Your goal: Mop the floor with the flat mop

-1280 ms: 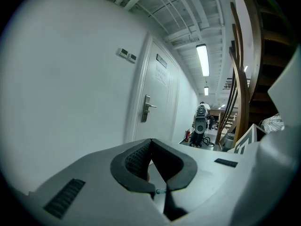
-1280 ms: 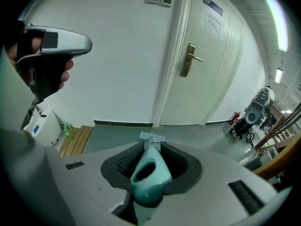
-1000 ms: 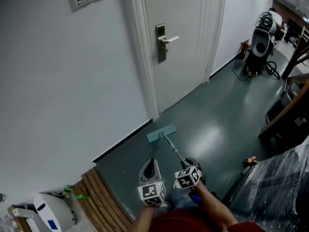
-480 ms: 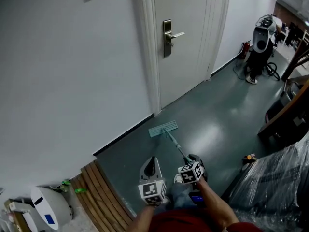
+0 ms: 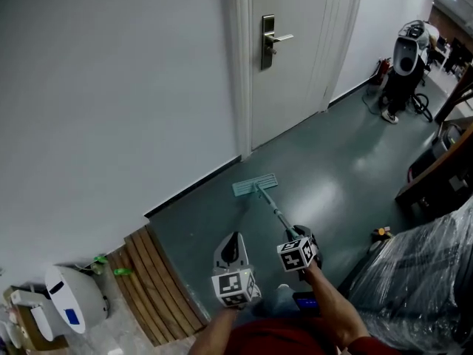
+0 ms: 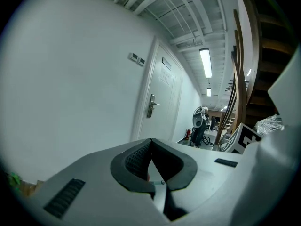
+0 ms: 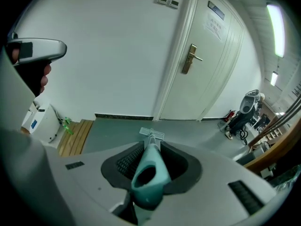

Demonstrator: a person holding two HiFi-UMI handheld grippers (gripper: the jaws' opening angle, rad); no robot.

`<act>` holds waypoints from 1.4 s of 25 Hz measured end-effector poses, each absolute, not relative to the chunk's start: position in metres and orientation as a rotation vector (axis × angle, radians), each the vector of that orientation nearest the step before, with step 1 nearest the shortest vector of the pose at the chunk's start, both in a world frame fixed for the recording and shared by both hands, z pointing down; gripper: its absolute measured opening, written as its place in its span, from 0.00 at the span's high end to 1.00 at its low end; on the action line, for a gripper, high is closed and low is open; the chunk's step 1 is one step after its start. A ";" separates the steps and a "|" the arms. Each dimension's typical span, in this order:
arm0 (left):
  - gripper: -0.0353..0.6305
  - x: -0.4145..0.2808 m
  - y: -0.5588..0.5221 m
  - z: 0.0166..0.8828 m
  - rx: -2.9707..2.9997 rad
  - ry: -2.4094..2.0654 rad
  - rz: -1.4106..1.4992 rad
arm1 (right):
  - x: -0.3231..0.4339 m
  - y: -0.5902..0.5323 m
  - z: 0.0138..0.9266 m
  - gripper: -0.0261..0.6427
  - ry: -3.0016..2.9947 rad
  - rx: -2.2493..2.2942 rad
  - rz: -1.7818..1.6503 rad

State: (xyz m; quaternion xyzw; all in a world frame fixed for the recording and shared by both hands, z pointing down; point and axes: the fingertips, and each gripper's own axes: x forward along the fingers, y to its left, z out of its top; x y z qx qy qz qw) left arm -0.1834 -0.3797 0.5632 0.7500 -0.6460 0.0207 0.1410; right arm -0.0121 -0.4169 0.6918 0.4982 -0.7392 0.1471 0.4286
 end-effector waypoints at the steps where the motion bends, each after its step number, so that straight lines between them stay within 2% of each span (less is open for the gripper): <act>1: 0.93 -0.181 -0.376 0.563 2.169 -1.865 0.058 | -0.010 -0.413 0.693 0.79 -1.843 1.243 0.370; 21: 0.93 -0.050 -0.272 0.552 2.200 -1.877 0.144 | 0.104 -0.302 0.708 0.79 -1.881 1.230 0.467; 35: 0.93 -0.030 -0.202 0.546 2.185 -1.919 0.137 | 0.124 -0.229 0.712 0.79 -1.882 1.216 0.436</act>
